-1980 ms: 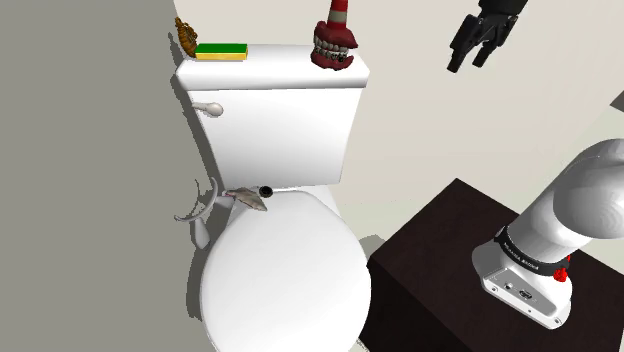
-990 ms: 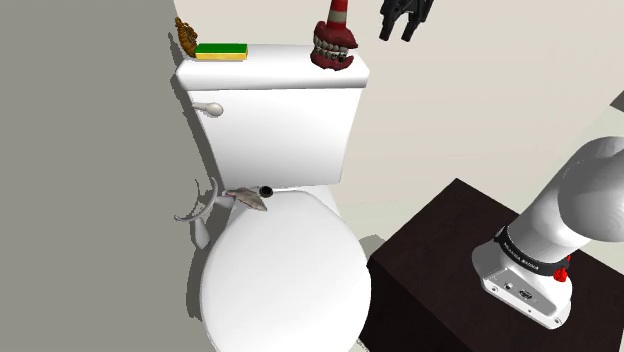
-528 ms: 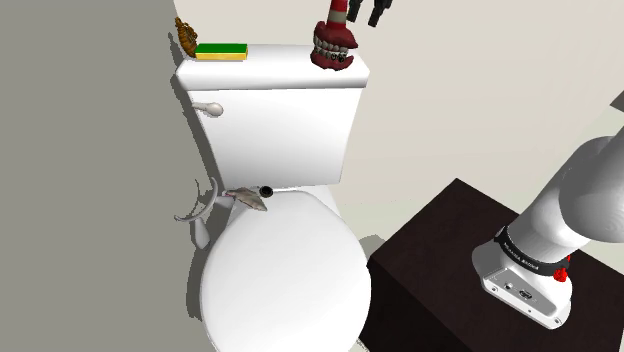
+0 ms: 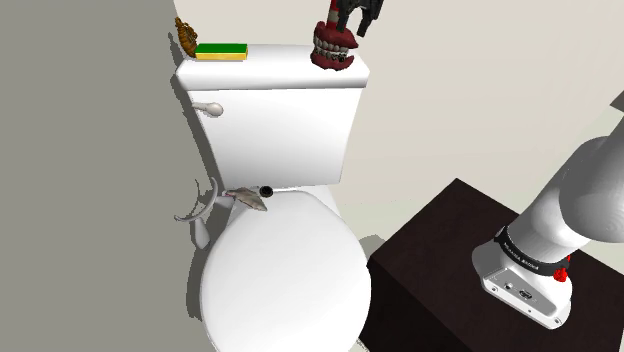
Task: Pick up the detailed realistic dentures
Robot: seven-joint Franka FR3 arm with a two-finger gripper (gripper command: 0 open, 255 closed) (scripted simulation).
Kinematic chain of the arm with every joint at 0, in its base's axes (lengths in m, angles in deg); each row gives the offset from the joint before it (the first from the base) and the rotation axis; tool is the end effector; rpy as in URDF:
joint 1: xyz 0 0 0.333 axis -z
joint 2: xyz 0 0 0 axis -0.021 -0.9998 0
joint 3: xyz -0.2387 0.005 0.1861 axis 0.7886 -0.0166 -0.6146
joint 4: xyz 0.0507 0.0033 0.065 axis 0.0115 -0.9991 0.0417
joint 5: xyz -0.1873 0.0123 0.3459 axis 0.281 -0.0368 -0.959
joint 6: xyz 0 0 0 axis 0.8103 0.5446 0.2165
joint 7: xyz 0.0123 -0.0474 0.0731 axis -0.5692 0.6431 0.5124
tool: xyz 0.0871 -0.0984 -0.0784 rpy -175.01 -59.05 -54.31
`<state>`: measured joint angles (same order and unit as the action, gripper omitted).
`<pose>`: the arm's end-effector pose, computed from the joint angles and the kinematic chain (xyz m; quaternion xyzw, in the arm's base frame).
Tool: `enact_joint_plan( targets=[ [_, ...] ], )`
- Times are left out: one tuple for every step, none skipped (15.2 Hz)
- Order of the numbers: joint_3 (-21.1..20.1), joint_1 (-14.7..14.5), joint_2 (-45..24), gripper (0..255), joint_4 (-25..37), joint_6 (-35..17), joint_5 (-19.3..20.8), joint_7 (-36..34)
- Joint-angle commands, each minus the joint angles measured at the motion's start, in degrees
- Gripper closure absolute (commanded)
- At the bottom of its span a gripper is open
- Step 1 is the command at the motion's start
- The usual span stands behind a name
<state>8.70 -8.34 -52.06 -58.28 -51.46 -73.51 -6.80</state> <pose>0.5723 0.0508 0.5512 -0.9896 -0.0393 -0.0471 0.1303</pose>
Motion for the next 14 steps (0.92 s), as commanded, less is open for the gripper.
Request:
enact_joint_plan(
  targets=[
    [-0.05, -0.05, 0.47, 0, -1.78, -1.30, -0.01, 0.27],
    [-0.05, -0.05, 0.47, 0, -1.78, -1.30, -0.01, 0.27],
    [-0.08, -0.08, 0.53, 255, -1.86, -1.34, 0.00, 0.21],
    [-0.10, -0.09, 0.59, 255, -1.88, -1.31, 0.01, 0.17],
    [-0.09, -0.09, 0.58, 255, -1.87, -1.31, 0.01, 0.18],
    [-0.09, -0.09, 0.60, 255, -1.89, -1.31, 0.01, 0.18],
    [-0.09, -0.09, 0.59, 255, -1.87, -1.31, 0.01, 0.17],
    [-0.09, -0.09, 0.60, 255, -1.88, -1.31, 0.01, 0.17],
    [-0.09, -0.09, 0.61, 255, -1.90, -1.32, 0.01, 0.17],
    [-0.09, -0.09, 0.61, 255, -1.90, -1.31, 0.01, 0.17],
    [-0.10, -0.09, 0.61, 255, -1.89, -1.31, 0.01, 0.16],
    [-0.04, -0.05, 0.47, 255, -1.78, -1.30, -0.01, 0.27],
    [-0.02, -0.03, 0.35, 255, -0.87, -0.53, 0.01, 0.09],
    [0.00, -0.01, 0.21, 255, 0.07, 0.25, 0.03, -0.08]
  ],
)
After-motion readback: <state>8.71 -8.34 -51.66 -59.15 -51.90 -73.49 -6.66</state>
